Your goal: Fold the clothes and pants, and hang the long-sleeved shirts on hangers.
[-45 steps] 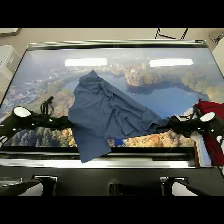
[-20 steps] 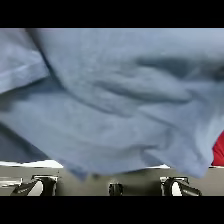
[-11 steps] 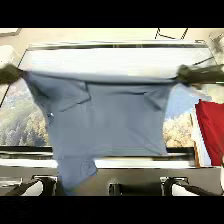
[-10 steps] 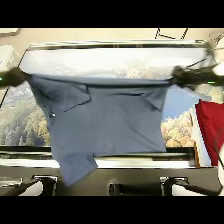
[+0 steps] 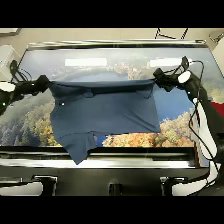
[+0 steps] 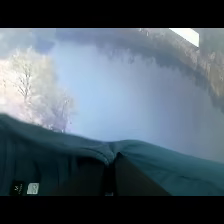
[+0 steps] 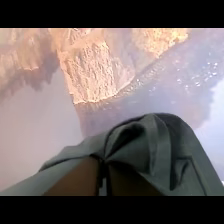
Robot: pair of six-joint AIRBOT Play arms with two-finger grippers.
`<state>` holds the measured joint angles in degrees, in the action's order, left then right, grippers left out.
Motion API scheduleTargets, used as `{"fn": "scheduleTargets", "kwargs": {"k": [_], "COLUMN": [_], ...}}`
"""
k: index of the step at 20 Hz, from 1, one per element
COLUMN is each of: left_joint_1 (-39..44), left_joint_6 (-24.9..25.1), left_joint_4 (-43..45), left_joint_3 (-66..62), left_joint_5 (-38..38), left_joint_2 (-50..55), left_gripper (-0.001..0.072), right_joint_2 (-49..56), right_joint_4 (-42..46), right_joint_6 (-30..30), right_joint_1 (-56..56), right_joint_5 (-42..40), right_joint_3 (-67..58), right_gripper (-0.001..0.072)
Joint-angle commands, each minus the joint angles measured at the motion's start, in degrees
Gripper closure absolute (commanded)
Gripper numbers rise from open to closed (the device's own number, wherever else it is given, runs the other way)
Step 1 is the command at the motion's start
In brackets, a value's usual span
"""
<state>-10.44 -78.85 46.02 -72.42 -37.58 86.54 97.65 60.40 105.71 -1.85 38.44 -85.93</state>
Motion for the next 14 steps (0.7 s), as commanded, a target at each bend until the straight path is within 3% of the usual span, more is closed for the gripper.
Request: {"fn": "scheduleTargets", "kwargs": {"k": [1, 2, 3, 4, 6, 8, 9, 10, 11, 14], "left_joint_1": [1.6, 1.2, -0.3, -2.6, -8.6, -14.2, -16.5, -18.4, -19.8, -21.9], "left_joint_6": [0.0, 0.0, 0.0, 0.0, -1.2, -2.8, -2.5, -1.9, -1.1, 2.7], "left_joint_4": [-1.5, -1.5, -1.0, 1.0, 8.1, 14.6, 16.9, 18.4, 18.7, 18.5], "left_joint_3": [0.2, 0.2, -0.5, -2.0, -4.9, -4.3, -2.2, 1.3, 5.7, 18.9], "left_joint_5": [-3.7, -6.1, -10.7, -17.3, -32.9, -46.2, -50.8, -52.2, -51.3, -45.9], "left_joint_2": [3.4, 3.2, 2.7, 2.4, 2.2, 2.0, 1.7, 0.7, -0.9, -5.5], "left_gripper": [0.0597, 0.0368, 0.003, -0.001, -0.0009, -0.0008, -0.0007, 0.0024, 0.0142, 0.0149], "right_joint_2": [1.8, 1.4, 0.5, -0.9, -4.1, -5.0, -5.0, -5.2, -5.7, -7.0], "right_joint_4": [0.5, 0.1, 0.1, 0.3, 1.3, 3.8, 4.8, 4.8, 4.7, 3.8], "right_joint_6": [0.7, 0.6, 0.0, -4.1, -11.5, -15.7, -17.5, -19.4, -20.3, -24.3], "right_joint_1": [0.1, -0.7, -2.2, -4.7, -11.0, -16.3, -17.5, -18.0, -17.8, -14.9], "right_joint_5": [2.6, 5.2, 9.1, 14.1, 27.1, 44.0, 50.3, 54.2, 54.6, 49.7], "right_joint_3": [0.0, -0.3, -1.0, -1.6, -1.8, -1.4, 0.2, 3.3, 7.0, 17.9], "right_gripper": [0.0602, 0.0412, 0.0174, 0.0071, 0.0107, 0.0214, 0.0214, 0.0214, 0.0214, 0.0212]}}
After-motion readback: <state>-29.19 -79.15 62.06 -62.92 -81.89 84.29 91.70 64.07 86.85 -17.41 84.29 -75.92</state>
